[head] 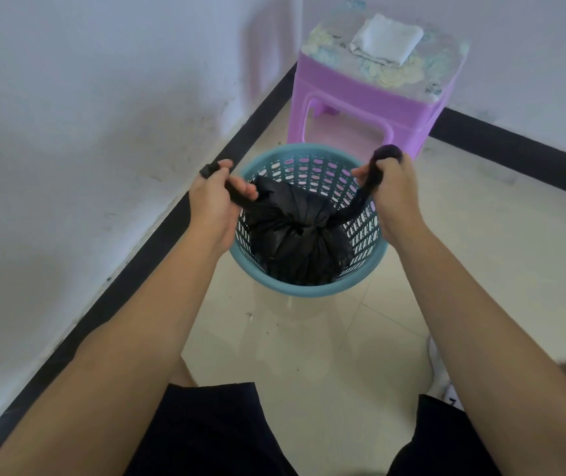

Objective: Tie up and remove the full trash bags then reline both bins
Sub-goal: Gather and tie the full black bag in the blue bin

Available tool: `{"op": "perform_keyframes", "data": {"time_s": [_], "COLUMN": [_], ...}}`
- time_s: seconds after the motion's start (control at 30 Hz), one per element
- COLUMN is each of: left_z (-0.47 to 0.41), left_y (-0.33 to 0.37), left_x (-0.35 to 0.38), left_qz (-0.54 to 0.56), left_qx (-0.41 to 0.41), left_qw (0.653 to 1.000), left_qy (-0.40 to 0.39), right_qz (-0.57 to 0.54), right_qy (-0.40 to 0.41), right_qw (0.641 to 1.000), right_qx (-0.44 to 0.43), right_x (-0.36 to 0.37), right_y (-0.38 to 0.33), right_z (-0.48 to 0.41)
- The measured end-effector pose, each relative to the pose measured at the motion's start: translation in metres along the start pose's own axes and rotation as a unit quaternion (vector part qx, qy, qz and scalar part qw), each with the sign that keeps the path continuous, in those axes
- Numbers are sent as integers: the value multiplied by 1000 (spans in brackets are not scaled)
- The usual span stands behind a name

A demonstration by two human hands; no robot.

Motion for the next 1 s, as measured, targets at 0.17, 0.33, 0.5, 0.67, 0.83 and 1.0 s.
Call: {"op": "perform_keyframes", "data": {"time_s": [0.17,0.33,0.5,0.67,0.83,1.0], "left_z": [14,29,26,22,17,13], "left_y": [8,15,6,-18,-57,-45], "left_x": [28,48,52,37,17,27], "left_qz": [52,91,26,-207,-441,-521], "left_qx": [-22,-51,-33,-34,18,218], "left_qw": [995,987,993,974,885,822], "left_qy": [-81,-123,-112,-86,-150,-75], "right_qz": [338,569,639,608,597,479], "right_qy": [-246,-350,-324,-289,-311,-348], "right_qw": [892,726,684,730,727,801], "right_qx": [-171,-161,-141,-117,-138,-84], "right_x": [30,28,20,11,31,27], "right_y": [15,68,62,56,63,68], "right_z": [29,55,42,31,39,40]}}
Point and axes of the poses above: each hand's wrist, its own z-axis away from the middle knuckle, its own x-axis out of the palm, y = z × x, the point moved 5 cm from there along -z, towards the middle knuckle, and after that the axes turned 9 degrees about -x, right-handed, at the moved point
